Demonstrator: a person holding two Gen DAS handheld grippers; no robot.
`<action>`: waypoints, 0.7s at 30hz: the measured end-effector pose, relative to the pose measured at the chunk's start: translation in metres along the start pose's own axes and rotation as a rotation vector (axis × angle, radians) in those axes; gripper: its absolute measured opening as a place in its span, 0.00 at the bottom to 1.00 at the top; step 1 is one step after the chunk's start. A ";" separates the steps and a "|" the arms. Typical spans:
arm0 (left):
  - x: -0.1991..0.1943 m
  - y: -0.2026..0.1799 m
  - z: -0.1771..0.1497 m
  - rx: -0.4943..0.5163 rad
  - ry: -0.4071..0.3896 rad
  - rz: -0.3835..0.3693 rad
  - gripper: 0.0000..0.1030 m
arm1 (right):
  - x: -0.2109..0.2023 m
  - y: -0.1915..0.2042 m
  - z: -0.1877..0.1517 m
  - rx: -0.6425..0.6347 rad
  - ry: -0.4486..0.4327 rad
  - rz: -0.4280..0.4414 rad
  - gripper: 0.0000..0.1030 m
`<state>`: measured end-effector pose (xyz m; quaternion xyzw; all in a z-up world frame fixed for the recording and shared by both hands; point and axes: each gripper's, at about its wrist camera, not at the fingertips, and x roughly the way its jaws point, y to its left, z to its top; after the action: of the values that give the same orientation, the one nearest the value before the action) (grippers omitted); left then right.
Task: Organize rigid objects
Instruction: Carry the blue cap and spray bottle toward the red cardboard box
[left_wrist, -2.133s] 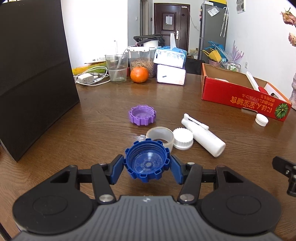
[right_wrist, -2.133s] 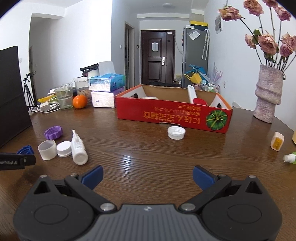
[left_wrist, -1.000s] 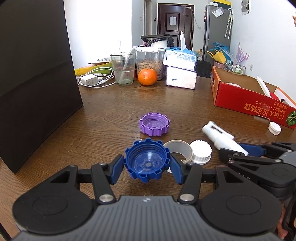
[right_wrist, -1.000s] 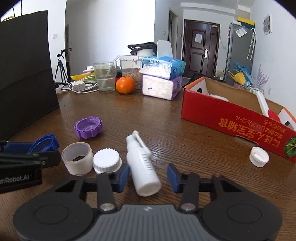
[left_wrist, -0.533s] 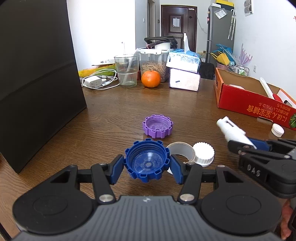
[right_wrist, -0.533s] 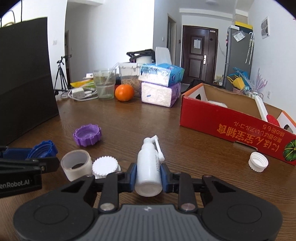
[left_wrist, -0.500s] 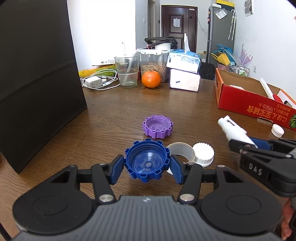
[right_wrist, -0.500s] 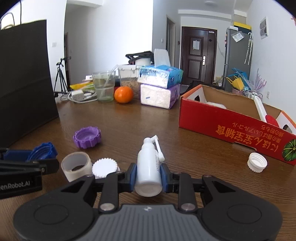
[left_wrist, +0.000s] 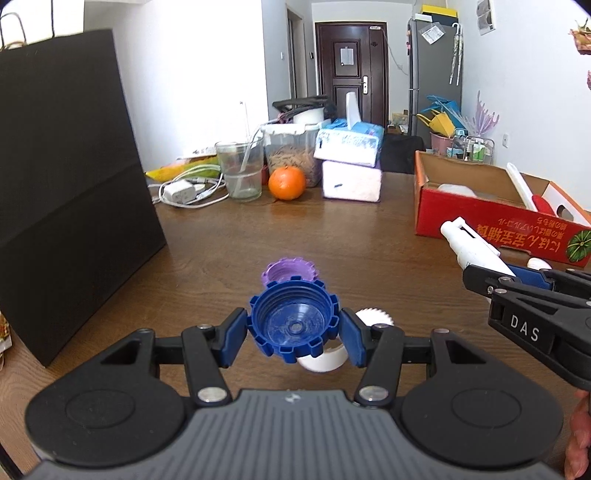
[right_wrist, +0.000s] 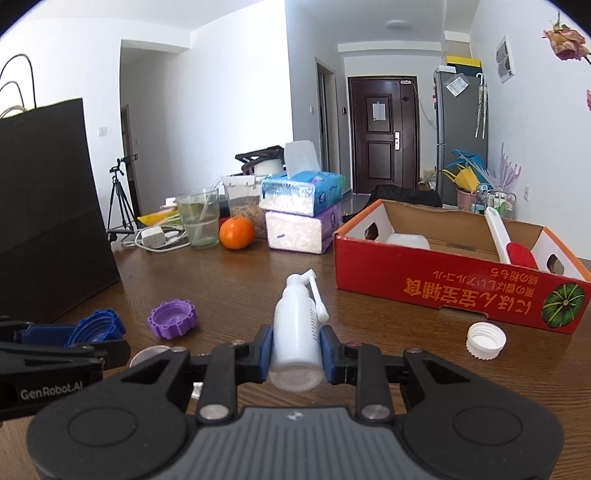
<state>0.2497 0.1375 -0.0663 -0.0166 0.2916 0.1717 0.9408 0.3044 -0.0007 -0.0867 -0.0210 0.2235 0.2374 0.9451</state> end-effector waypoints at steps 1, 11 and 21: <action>-0.001 -0.004 0.002 0.003 -0.002 0.000 0.54 | -0.002 -0.004 0.002 0.006 -0.007 -0.001 0.26; -0.003 -0.050 0.021 0.022 -0.023 -0.036 0.54 | -0.023 -0.053 0.015 0.080 -0.072 -0.038 0.26; 0.009 -0.092 0.037 0.025 -0.024 -0.078 0.54 | -0.031 -0.095 0.023 0.130 -0.107 -0.083 0.26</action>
<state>0.3076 0.0587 -0.0468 -0.0141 0.2814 0.1315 0.9504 0.3332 -0.0949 -0.0592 0.0439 0.1868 0.1838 0.9641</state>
